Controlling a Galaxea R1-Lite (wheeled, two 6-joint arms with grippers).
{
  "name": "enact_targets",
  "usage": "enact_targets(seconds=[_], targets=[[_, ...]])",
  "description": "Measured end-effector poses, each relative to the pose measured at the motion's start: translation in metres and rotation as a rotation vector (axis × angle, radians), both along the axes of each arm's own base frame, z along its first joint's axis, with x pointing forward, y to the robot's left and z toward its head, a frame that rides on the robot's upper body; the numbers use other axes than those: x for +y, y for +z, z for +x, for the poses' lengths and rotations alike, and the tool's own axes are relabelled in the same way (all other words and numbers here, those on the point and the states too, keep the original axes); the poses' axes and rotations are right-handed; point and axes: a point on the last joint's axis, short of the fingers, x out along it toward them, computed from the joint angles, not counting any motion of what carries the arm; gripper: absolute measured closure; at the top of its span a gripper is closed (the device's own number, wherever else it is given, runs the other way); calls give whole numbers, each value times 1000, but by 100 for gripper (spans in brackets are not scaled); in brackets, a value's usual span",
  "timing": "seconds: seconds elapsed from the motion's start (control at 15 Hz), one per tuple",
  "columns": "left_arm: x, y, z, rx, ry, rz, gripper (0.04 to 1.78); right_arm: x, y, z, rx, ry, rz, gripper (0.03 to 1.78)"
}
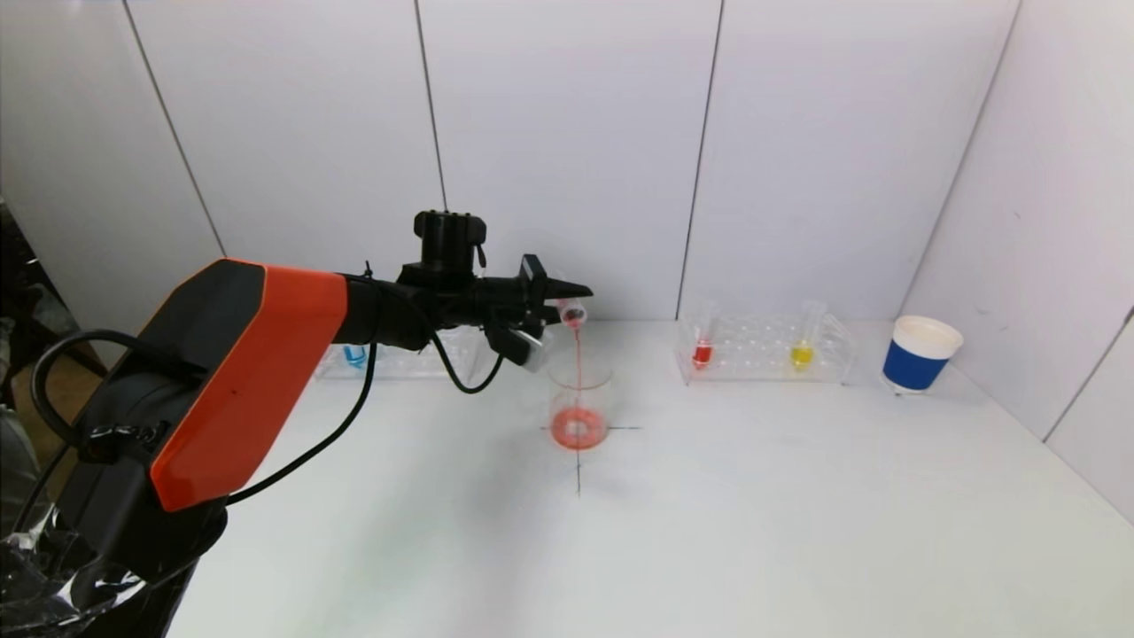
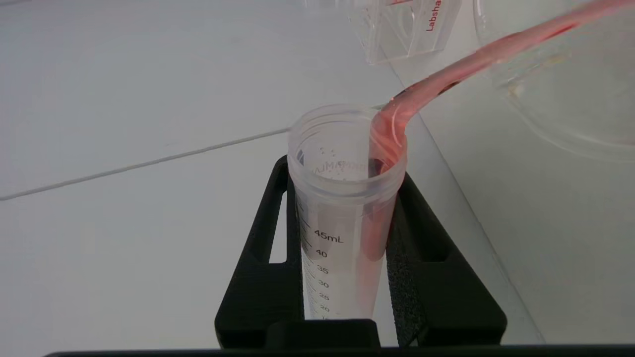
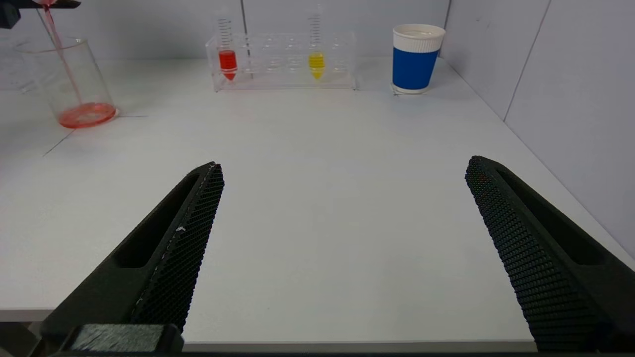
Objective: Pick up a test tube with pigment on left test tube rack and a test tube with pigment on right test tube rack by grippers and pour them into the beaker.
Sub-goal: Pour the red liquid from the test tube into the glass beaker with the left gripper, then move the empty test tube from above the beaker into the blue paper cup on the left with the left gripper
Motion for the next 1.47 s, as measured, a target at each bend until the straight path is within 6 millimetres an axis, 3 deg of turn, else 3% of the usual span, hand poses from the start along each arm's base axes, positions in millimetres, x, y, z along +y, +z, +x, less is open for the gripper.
enact_targets(seconds=[0.87,1.47], targets=[[0,5,-1,-125,-9,-3,133,0,0,0,0,1,0,4],[-1,-1,-2,-94,-5,1,133,0,0,0,0,0,0,4]])
